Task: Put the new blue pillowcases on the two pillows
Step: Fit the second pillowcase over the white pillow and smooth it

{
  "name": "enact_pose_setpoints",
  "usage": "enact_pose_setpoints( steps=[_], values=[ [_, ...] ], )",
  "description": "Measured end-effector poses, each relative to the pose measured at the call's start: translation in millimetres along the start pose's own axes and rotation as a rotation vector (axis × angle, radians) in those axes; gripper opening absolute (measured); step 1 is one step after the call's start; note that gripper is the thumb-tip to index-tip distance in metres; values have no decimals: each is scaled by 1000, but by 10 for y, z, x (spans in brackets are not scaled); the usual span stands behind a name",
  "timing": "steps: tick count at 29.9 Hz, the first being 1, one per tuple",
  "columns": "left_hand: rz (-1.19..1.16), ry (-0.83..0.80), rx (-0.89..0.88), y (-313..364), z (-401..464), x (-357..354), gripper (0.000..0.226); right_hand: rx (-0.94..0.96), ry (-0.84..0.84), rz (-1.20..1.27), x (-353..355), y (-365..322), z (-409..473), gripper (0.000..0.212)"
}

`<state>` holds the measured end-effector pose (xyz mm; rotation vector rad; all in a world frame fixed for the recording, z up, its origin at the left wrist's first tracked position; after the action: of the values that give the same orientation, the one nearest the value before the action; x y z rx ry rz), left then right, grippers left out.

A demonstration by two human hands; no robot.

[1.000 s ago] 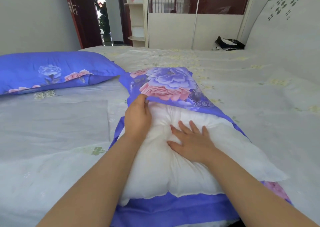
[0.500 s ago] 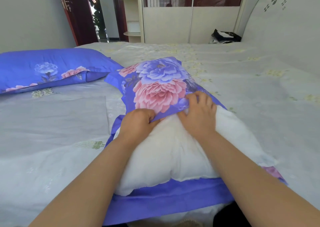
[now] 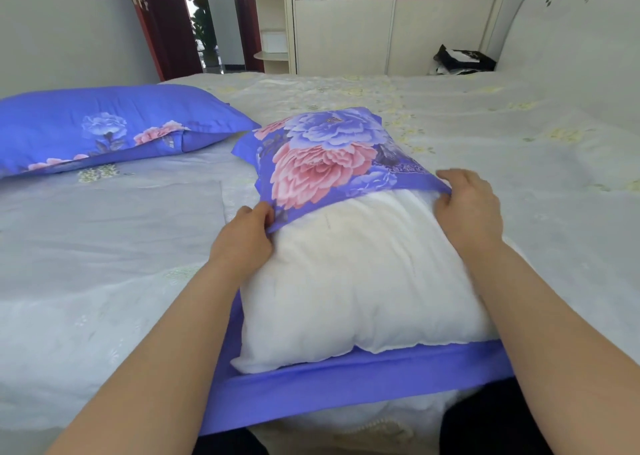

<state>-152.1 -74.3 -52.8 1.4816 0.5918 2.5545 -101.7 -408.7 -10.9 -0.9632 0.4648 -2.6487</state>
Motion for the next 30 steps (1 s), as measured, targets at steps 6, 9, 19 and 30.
enact_pose_setpoints(
  steps=[6, 9, 19, 30],
  values=[
    [175, -445, 170, -158, -298, 163, 48, 541, -180, 284, 131, -1107, -723, 40],
    [-84, -637, 319, -57, -578, 228, 64, 683, -192, 223, 166, -1335, -1068, 40],
    [-443, -811, 463, -218, -958, 201, 62, 845, -322, -108, 182, -1377, -1820, 121],
    [-977, -379, 753, -59, -883, 135, 58, 751, -241, -144, 111, -1381, -1765, 115]
  ],
)
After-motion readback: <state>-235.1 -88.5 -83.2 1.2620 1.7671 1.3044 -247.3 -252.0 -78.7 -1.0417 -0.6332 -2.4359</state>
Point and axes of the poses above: each hand's wrist, its own z-axis towards the middle knuckle, its own x-axis out of the back of the hand, y = z × x, the point moved 6 cm from there along z, towards the middle knuckle, and after that the axes turned 15 degrees about y, right-handed, at the moved point
